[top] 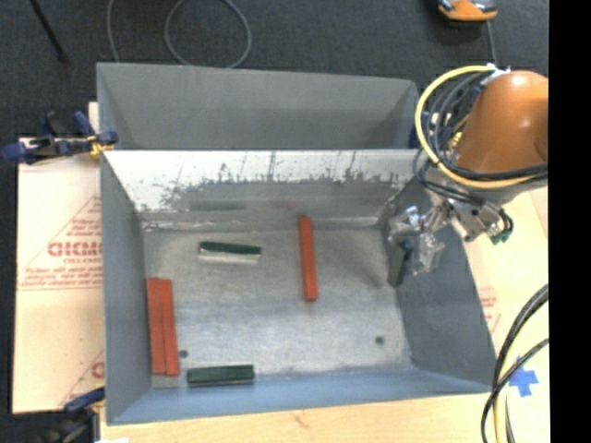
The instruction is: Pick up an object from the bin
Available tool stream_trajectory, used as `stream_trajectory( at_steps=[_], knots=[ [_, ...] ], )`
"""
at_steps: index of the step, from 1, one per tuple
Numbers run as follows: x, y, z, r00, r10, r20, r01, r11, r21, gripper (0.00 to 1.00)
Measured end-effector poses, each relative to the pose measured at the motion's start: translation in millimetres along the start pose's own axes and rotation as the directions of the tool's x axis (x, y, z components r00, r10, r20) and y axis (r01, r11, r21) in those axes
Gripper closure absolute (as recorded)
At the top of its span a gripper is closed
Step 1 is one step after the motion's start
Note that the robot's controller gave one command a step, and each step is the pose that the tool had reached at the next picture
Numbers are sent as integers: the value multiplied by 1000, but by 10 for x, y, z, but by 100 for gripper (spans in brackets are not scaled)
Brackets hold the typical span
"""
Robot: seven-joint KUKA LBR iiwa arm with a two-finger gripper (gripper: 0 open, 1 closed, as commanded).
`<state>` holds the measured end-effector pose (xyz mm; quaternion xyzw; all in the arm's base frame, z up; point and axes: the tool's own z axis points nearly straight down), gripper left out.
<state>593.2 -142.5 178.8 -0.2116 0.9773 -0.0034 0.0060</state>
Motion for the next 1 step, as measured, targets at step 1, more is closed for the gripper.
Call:
stream_trajectory(
  at_steps=[1],
  knots=[
    [-12,-22,-209,1000,7,-4,-8,1000,-3,100]
  ],
)
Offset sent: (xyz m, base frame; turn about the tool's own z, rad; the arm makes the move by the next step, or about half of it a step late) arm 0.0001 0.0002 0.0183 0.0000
